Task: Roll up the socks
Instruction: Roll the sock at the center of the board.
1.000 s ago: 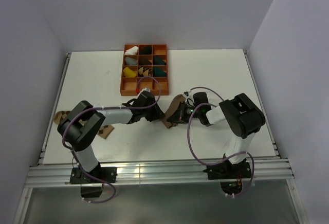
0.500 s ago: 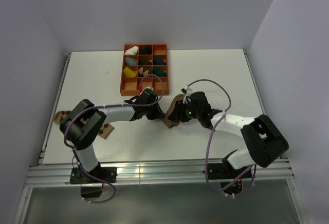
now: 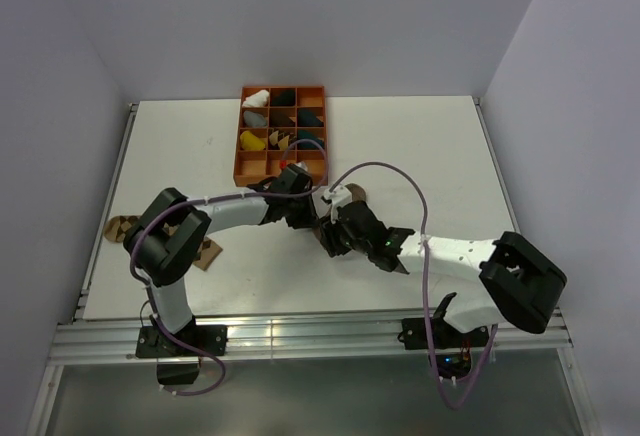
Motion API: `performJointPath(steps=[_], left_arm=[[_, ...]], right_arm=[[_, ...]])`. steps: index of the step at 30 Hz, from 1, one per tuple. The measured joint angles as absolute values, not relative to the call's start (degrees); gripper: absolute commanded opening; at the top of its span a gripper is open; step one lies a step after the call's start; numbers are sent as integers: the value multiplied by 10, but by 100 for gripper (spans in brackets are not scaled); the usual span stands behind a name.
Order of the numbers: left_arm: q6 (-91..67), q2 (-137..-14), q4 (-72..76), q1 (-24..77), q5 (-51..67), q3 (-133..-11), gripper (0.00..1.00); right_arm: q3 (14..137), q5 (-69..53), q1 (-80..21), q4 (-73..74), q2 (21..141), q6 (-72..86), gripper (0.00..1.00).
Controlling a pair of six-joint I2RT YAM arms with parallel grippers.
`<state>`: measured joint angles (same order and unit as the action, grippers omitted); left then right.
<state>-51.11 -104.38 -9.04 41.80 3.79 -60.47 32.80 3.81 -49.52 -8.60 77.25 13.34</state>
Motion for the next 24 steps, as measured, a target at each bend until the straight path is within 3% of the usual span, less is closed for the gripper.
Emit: performJointPath(steps=[16, 19, 22, 24], left_arm=[[-477, -1067, -119, 400, 76, -639, 13], [-472, -1067, -120, 398, 78, -640, 13], [-470, -1067, -119, 395, 80, -640, 20], [-468, -1067, -119, 392, 80, -640, 27]], right_arm=[[381, 171, -575, -94, 885, 79, 51], [394, 190, -579, -88, 905, 78, 43], [401, 208, -580, -85, 917, 79, 18], [403, 215, -580, -85, 920, 83, 9]])
